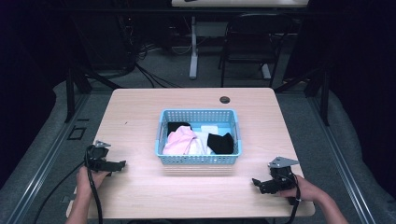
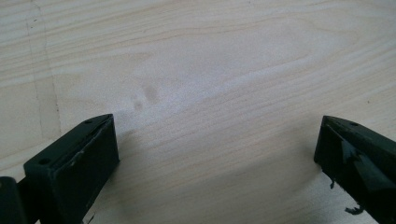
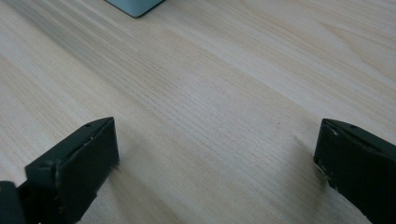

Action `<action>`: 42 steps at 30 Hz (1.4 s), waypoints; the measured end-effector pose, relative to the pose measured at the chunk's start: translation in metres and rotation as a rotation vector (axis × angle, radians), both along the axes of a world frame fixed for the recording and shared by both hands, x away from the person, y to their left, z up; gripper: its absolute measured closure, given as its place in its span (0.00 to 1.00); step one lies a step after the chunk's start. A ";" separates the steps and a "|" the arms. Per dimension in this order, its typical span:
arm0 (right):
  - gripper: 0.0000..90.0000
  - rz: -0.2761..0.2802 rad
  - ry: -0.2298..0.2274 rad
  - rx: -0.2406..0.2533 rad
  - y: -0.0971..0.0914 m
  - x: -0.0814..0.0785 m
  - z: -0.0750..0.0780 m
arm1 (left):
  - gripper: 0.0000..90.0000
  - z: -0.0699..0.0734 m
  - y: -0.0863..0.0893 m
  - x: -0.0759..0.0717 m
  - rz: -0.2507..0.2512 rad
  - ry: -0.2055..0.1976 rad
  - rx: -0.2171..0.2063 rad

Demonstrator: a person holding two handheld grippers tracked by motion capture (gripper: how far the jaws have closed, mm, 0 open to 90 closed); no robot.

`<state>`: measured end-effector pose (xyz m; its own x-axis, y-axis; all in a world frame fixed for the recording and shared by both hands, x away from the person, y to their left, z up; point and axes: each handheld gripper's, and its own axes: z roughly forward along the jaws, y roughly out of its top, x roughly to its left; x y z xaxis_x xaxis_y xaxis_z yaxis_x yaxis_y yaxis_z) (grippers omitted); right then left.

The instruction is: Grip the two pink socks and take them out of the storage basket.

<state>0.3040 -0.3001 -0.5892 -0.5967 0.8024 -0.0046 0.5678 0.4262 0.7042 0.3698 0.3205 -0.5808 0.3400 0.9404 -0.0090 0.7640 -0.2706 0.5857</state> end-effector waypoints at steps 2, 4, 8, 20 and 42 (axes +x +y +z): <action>0.00 0.000 0.000 0.000 0.000 0.000 0.000 | 0.00 0.000 0.000 0.000 0.000 0.000 0.000; 0.00 0.000 0.000 0.000 0.000 0.000 0.000 | 0.00 0.000 0.000 0.000 0.002 0.002 0.001; 0.00 0.001 0.001 -0.002 0.000 0.000 0.000 | 0.00 0.000 0.000 0.001 -0.004 0.005 0.006; 0.00 0.000 0.000 0.000 0.000 0.000 0.000 | 0.00 0.015 0.004 0.001 0.002 -0.010 -0.032; 0.00 0.002 -0.001 -0.002 0.000 0.000 0.000 | 0.00 0.084 -0.036 -0.002 -0.118 -0.085 -0.122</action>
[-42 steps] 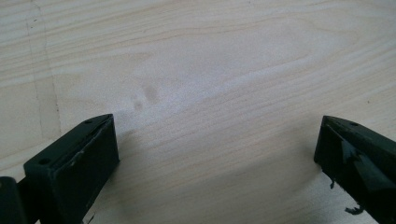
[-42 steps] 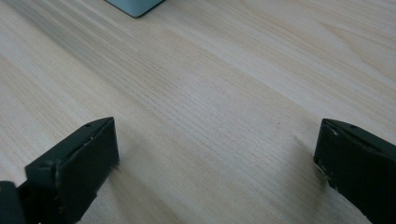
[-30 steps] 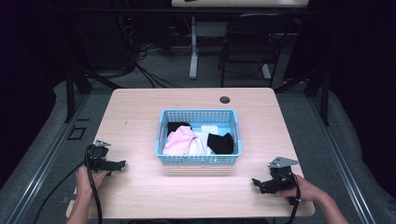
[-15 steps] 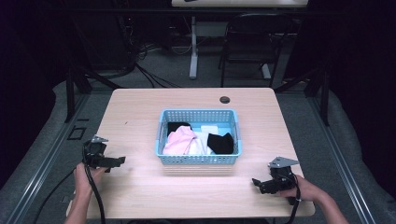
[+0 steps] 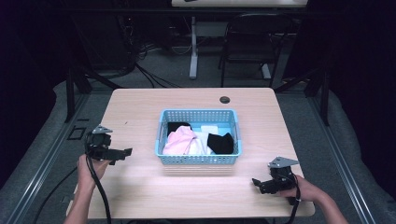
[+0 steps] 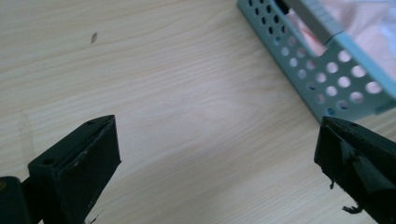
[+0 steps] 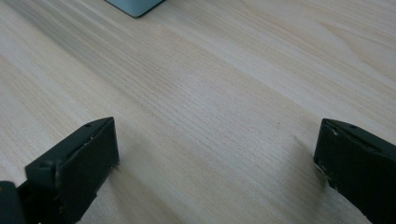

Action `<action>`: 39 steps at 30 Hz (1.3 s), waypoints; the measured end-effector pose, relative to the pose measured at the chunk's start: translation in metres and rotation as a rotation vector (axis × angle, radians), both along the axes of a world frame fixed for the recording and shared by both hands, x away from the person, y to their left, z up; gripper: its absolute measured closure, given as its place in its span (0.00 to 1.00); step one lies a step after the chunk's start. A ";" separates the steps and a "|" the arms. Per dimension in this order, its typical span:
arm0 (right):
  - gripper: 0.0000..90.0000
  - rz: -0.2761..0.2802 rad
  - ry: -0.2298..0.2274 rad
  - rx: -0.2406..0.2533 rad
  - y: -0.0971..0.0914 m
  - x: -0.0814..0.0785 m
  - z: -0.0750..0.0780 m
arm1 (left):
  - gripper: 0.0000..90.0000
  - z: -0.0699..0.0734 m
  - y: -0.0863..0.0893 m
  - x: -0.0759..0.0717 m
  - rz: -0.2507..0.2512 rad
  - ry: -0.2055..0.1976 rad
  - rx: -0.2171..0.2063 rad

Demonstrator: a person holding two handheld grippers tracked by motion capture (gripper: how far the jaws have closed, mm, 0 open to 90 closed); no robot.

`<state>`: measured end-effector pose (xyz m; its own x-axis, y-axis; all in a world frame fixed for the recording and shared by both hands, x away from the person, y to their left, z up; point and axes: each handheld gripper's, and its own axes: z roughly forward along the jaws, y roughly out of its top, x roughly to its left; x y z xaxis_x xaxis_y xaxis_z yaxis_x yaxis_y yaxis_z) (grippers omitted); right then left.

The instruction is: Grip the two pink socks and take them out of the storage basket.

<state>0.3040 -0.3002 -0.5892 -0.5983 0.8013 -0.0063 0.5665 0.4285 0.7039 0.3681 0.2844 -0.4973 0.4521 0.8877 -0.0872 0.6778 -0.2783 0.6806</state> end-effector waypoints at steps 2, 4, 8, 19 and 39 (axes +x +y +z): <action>0.00 -0.001 0.001 0.000 0.000 0.000 0.000 | 0.00 0.005 -0.005 0.000 -0.018 -0.005 -0.002; 0.00 -0.001 0.001 0.000 0.000 0.000 0.000 | 0.00 0.009 -0.011 0.000 -0.029 -0.003 -0.009; 0.00 -0.001 0.001 0.000 0.000 0.000 0.000 | 0.00 0.016 -0.020 0.002 -0.049 -0.011 -0.007; 0.00 -0.001 0.001 0.000 0.000 0.000 0.000 | 0.00 0.035 -0.047 0.013 -0.112 -0.016 -0.018; 0.00 -0.002 0.000 0.001 0.000 0.000 0.000 | 0.00 0.038 -0.129 0.049 -0.270 0.033 0.027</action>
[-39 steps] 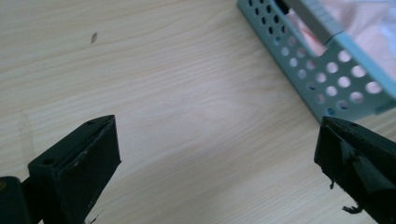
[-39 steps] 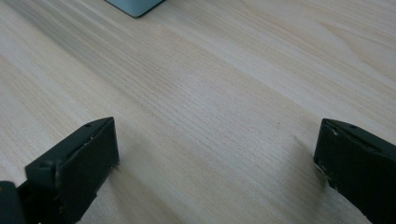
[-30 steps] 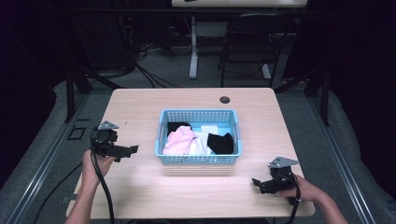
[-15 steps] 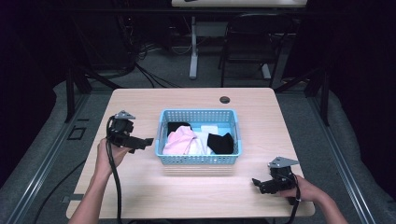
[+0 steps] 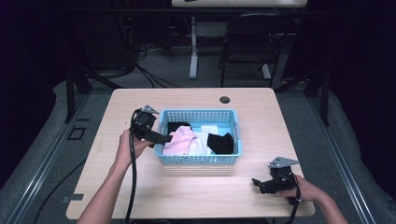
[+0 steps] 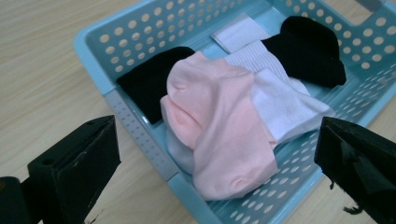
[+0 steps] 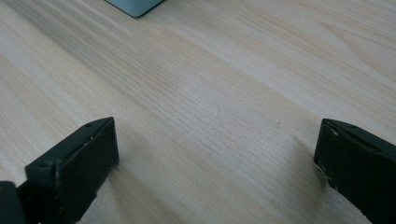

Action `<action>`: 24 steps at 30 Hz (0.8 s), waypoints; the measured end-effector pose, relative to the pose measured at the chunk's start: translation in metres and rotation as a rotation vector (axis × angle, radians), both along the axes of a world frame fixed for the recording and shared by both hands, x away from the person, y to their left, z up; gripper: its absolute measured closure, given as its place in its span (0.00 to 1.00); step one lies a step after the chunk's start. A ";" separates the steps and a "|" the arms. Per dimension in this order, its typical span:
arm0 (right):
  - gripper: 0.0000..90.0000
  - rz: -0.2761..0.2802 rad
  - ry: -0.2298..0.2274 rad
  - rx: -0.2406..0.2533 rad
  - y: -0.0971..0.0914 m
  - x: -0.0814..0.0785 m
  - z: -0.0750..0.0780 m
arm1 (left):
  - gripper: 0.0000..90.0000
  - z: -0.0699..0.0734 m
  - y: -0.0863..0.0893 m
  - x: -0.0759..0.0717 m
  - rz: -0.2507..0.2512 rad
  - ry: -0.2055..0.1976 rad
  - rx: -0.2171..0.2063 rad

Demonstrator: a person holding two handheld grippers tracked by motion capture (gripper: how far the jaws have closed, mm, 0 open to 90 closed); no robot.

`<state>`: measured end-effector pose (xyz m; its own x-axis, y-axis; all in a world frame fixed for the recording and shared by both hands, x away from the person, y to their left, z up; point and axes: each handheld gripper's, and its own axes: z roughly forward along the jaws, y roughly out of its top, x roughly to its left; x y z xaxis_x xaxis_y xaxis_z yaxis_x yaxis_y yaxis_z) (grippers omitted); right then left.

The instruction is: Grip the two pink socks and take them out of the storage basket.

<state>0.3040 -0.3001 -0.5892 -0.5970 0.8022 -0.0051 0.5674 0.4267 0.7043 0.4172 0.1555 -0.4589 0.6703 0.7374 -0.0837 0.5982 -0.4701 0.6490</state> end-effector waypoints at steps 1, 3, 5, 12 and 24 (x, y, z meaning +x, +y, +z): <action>0.00 0.000 0.000 0.000 0.000 0.000 0.000 | 0.00 -0.001 -0.003 0.001 -0.009 0.003 0.008; 0.00 0.000 0.000 0.000 0.000 0.000 0.000 | 0.03 -0.003 -0.011 0.004 -0.027 0.011 0.017; 0.00 0.001 0.001 -0.002 0.000 0.000 0.000 | 0.04 -0.006 -0.019 0.008 -0.050 0.024 0.030; 0.00 0.000 0.000 0.000 0.000 0.000 0.000 | 0.04 -0.018 -0.038 0.020 -0.091 0.076 0.062; 0.00 0.000 0.000 0.000 0.000 0.000 0.000 | 0.32 -0.033 -0.055 0.028 -0.129 0.127 0.145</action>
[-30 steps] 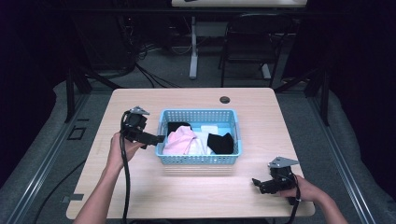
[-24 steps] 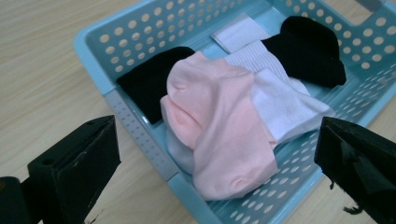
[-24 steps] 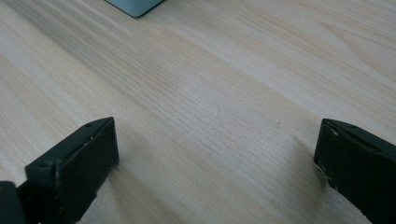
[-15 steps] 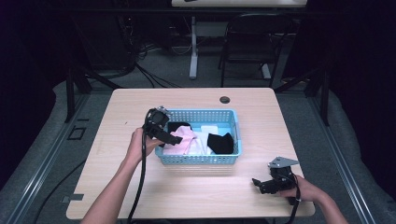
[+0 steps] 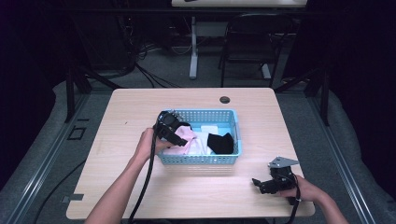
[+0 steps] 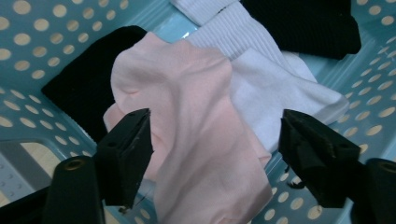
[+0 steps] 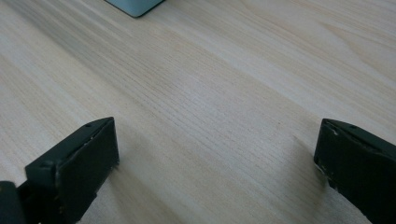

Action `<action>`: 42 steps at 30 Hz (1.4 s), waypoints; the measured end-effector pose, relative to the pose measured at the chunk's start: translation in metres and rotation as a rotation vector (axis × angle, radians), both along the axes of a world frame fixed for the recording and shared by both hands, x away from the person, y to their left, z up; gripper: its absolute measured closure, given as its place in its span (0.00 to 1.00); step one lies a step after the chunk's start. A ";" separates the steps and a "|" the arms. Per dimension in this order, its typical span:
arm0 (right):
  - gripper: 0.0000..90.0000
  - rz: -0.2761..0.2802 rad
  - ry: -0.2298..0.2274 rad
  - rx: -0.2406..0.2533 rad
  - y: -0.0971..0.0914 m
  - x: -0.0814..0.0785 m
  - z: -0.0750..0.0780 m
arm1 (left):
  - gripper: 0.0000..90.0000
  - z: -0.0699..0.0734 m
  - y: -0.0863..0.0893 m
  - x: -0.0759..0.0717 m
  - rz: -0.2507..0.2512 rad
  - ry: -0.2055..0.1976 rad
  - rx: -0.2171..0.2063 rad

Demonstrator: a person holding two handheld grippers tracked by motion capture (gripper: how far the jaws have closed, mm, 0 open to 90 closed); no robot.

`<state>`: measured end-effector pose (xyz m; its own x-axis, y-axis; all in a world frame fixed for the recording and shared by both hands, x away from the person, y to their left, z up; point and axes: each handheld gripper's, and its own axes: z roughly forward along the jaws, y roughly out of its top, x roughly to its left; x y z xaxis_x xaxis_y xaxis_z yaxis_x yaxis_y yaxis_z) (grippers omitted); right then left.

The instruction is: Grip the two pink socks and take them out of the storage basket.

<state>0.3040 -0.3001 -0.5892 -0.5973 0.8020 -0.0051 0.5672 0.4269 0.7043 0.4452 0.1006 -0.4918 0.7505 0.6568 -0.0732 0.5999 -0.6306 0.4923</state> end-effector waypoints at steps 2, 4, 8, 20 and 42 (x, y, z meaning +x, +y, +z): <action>0.00 0.000 0.000 0.000 0.000 0.000 0.000 | 0.35 -0.003 0.000 0.002 0.011 0.010 0.011; 0.00 0.002 0.000 -0.001 0.000 0.000 0.000 | 0.36 -0.005 0.001 0.004 0.024 0.020 0.032; 0.00 0.001 -0.001 0.000 0.000 0.000 0.000 | 0.40 -0.008 0.002 0.007 0.039 0.030 0.045; 0.00 0.000 -0.001 0.001 0.000 0.000 0.000 | 0.66 -0.020 -0.001 0.013 0.103 0.076 0.110; 0.00 0.001 0.001 -0.001 0.000 0.000 0.000 | 0.96 -0.003 0.002 0.003 0.053 0.013 0.059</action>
<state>0.3040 -0.3003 -0.5891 -0.5981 0.8014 -0.0054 0.5675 0.4283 0.7032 0.4478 0.1024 -0.4943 0.7137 0.6992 -0.0425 0.6395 -0.6255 0.4470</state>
